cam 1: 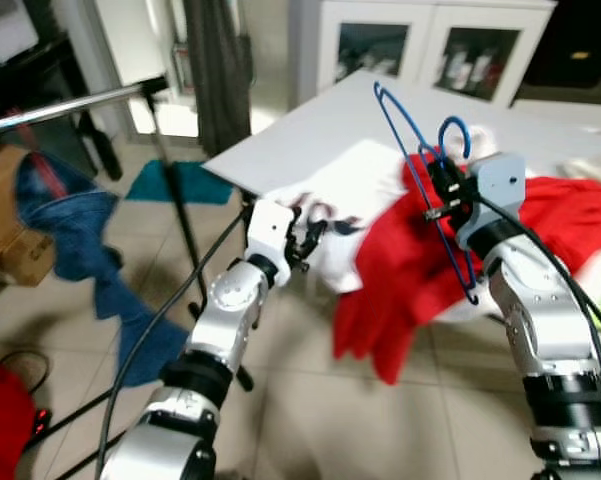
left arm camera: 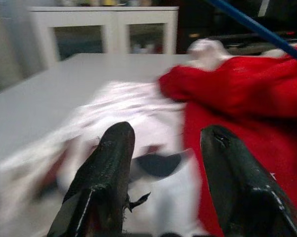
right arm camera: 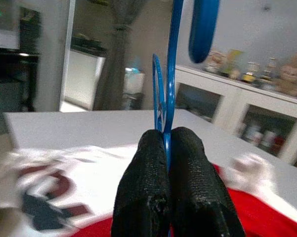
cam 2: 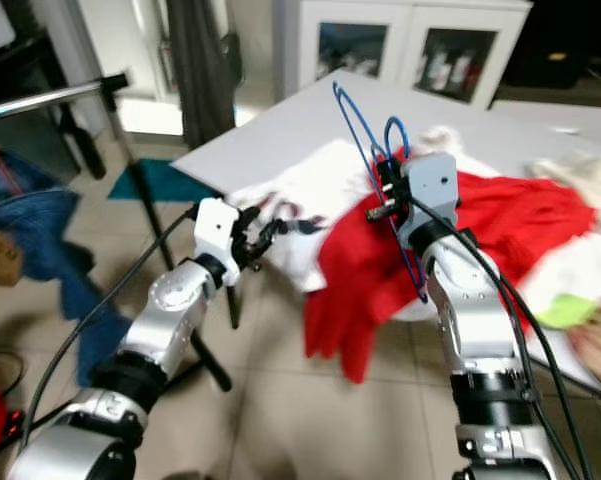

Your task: Hang hanger

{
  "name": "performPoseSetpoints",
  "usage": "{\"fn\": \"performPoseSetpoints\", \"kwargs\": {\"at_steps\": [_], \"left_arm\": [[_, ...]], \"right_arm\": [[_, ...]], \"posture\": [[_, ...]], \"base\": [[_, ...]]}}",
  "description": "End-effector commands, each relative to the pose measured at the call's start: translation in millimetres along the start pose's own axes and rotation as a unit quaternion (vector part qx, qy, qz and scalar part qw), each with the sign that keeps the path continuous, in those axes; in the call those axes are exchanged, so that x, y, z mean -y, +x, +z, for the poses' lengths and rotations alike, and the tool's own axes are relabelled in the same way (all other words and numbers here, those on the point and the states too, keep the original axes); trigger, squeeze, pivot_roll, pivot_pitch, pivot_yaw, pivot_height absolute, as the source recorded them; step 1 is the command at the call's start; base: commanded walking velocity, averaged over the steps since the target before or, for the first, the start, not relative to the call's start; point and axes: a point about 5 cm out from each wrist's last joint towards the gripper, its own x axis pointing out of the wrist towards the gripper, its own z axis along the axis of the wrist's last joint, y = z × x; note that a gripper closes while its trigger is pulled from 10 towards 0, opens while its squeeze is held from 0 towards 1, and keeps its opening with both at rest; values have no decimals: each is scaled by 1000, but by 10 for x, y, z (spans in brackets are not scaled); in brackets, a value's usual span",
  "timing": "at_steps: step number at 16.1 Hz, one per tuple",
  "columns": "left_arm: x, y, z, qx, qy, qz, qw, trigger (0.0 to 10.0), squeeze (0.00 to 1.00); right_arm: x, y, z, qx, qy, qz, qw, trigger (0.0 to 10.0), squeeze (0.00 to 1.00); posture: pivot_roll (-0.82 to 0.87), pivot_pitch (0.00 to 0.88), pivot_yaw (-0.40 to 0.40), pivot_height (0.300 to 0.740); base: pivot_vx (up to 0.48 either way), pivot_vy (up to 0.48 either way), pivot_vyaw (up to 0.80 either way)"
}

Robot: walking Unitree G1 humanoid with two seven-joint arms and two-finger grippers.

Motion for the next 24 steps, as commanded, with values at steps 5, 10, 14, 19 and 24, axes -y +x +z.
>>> {"fn": "performPoseSetpoints", "kwargs": {"at_steps": [5, 10, 14, 19, 24], "left_arm": [[-24, 24, 58, 6, 1, 3, 1000, 10000, 0], [-25, 26, 57, 6, 3, 4, 1000, 10000, 0], [-48, 30, 72, 9, -1, 10, 1000, 10000, 0], [-90, 43, 104, 13, -8, 21, 1000, 10000, 0], [-103, 40, 98, 10, -3, 23, 1000, 10000, 0]], "right_arm": [[10, 19, 8, 3, 3, -1, 1000, 10000, 0], [-2, 17, -1, 1, 3, 1, 1000, 10000, 0], [-6, 12, -6, 0, 4, 0, 1000, 10000, 0], [-12, 20, -7, 1, 5, 0, 1000, 10000, 0], [-30, 27, -21, 0, 7, 1, 1000, 10000, 0]], "posture": [[75, 0, 5, 740], [71, 0, 7, 740], [69, 0, 9, 740], [70, 0, 12, 740], [74, 0, 15, 740]], "base": [[49, -150, 0], [0, 0, 0], [0, 0, 0], [0, 0, 0], [0, 0, 0]]}}
